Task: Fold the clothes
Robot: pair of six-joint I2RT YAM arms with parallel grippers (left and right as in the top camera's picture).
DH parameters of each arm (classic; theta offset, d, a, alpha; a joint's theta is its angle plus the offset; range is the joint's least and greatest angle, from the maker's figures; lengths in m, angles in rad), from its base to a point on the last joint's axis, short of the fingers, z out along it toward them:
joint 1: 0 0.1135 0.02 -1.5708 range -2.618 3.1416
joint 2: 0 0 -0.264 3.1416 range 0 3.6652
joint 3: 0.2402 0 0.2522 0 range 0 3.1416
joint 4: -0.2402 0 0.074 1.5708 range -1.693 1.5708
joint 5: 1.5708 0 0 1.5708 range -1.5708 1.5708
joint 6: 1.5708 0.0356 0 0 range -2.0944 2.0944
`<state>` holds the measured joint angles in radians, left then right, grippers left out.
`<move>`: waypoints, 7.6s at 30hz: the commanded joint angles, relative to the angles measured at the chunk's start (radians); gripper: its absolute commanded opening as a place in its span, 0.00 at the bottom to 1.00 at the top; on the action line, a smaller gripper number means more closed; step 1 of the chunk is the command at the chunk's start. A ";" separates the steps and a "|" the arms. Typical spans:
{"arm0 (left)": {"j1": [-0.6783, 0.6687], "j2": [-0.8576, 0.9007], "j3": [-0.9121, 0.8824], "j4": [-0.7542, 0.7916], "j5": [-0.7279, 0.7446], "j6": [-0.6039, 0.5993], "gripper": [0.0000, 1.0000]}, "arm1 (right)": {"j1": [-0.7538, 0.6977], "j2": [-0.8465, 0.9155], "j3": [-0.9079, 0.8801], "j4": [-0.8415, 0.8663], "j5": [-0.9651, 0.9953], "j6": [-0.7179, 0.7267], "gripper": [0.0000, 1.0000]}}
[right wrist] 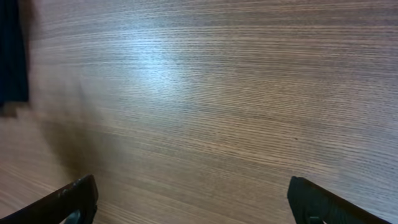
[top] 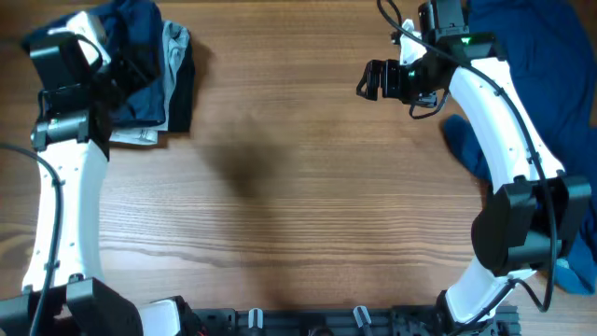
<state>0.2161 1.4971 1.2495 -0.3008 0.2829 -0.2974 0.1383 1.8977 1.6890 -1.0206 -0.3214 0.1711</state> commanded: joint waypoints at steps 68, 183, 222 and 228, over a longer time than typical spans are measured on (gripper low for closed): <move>-0.226 -0.413 0.005 -0.591 -0.029 0.293 1.00 | -0.002 -0.342 0.332 -0.203 0.385 -0.303 1.00; -0.219 -1.490 -1.244 0.236 -0.158 0.158 1.00 | -0.100 -1.894 -1.683 1.033 0.172 -0.381 0.99; -0.219 -1.490 -1.244 0.236 -0.158 0.158 1.00 | -0.100 -1.881 -1.684 1.032 0.172 -0.380 1.00; -0.219 -1.490 -1.244 0.236 -0.158 0.158 1.00 | -0.100 -1.881 -1.684 1.032 0.172 -0.380 1.00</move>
<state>-0.0082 0.0128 0.0113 -0.0612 0.1349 -0.1364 0.0444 0.0193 0.0063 0.0074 -0.1707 -0.2276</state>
